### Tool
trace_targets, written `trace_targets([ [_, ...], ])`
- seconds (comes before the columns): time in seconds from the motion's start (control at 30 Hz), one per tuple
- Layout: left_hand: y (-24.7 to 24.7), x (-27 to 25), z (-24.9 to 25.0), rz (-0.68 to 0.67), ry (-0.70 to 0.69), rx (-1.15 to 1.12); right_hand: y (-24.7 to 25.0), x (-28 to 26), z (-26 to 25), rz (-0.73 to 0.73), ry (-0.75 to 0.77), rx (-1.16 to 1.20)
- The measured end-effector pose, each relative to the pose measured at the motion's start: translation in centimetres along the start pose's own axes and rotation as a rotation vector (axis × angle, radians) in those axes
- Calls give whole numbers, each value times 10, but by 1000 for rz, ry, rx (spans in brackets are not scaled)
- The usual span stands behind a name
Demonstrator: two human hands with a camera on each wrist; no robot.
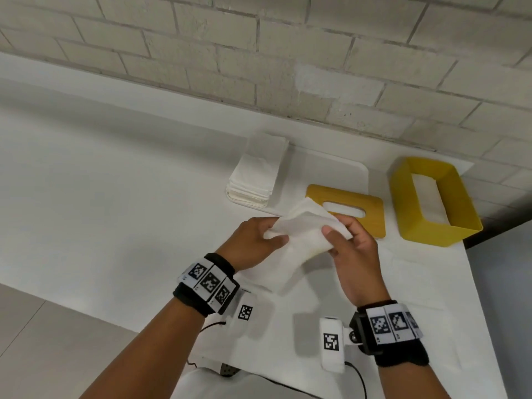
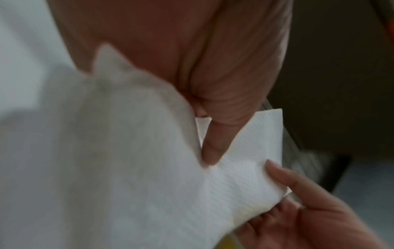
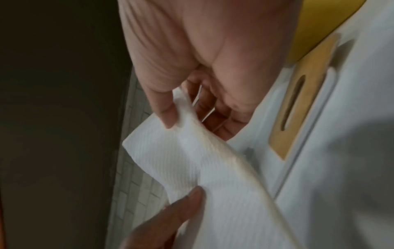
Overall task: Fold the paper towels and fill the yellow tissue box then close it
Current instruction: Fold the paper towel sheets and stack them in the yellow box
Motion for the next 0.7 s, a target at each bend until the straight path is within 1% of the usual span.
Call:
trace_targets([
  [0.07,-3,-3,5,26,28,-230,-9,3,-13,-63,1,91],
  [0.1,-4,-4,7,23,31,-305,-14,3,-16,-83,-1,108],
  [0.17,-8,-6,9,5,12,-373,-24,2,-17,-85,10,88],
  [0.27,-10,-7,8,48,-35,-326,-32,3,-17,-46,38,58],
  [0.4,-18,-8,6,155,-117,-79,-42,2,-16,58,98,-49],
  [0.43,-22,-9,8,177,-142,-46,-45,1,-15,72,120,-81],
  [0.57,-32,-10,10,258,-202,-61,-54,-1,-15,62,200,-134],
  [0.7,-38,-9,12,255,-236,-68,-53,-4,-13,55,249,-120],
])
Point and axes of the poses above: each hand's wrist, its own x-axis towards the middle knuckle, its own y-axis out of the back of the hand, z = x × y, the point moved 1 cm from there along x, towards the middle knuckle, and after that the axes turned 5 degrees about -x, right-handed, at the moved point
